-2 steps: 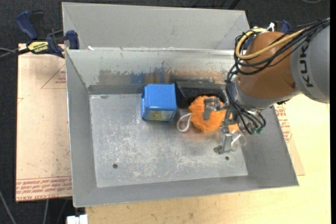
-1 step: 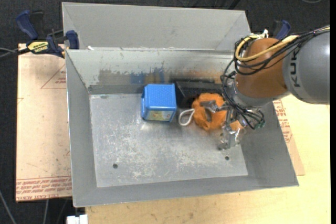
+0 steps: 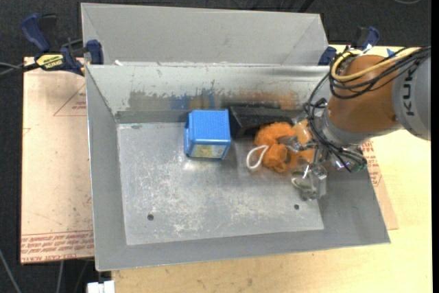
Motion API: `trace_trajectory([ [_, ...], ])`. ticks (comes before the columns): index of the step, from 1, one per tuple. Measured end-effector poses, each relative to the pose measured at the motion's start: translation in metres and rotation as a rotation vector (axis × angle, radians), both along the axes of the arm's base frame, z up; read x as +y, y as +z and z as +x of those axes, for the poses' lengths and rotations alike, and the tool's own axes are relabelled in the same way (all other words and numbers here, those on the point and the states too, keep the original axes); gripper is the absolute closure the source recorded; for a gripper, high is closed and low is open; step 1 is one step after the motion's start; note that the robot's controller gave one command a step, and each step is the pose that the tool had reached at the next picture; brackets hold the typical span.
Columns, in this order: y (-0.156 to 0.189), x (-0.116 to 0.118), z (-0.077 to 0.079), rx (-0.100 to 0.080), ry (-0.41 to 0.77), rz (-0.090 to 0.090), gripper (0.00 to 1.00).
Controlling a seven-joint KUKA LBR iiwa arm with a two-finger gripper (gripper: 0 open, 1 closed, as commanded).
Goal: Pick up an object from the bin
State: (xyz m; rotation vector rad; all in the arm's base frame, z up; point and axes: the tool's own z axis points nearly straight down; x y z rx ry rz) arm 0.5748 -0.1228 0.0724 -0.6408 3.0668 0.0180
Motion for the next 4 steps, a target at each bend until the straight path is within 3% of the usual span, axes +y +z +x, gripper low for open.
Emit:
trace_trajectory([
  [1, -0.001, -0.016, 0.034, 0.008, 0.293, 0.002, 0.0],
  [2, -0.001, 0.044, 0.008, -0.012, 0.604, -0.004, 1.0],
  [4, 0.002, 0.044, 0.007, -0.01, 0.603, -0.003, 1.0],
])
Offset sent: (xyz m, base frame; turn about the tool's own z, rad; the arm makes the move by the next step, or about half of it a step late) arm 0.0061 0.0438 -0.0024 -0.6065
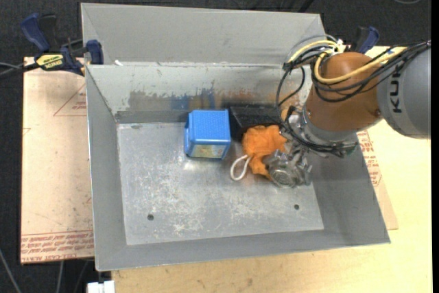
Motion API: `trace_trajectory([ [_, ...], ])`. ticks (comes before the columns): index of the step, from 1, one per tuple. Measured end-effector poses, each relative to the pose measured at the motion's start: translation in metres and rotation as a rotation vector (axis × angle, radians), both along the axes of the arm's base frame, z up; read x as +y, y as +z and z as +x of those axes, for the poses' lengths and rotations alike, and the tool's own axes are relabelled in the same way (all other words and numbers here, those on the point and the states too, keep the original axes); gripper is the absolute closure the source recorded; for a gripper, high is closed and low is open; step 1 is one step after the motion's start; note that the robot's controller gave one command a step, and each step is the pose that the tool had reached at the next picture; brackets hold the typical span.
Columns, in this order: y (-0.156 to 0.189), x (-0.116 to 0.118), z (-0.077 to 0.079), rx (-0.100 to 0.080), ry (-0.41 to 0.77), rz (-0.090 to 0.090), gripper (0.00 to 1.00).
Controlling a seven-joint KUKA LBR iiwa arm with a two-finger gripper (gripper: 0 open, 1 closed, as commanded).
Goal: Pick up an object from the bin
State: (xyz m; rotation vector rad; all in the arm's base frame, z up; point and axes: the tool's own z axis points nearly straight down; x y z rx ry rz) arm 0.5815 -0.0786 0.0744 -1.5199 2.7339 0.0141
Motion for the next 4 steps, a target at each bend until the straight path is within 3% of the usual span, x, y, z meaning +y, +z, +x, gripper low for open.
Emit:
trace_trajectory([
  [4, 0.072, 0.001, 0.0, 0.001, -0.002, 0.002, 1.0],
])
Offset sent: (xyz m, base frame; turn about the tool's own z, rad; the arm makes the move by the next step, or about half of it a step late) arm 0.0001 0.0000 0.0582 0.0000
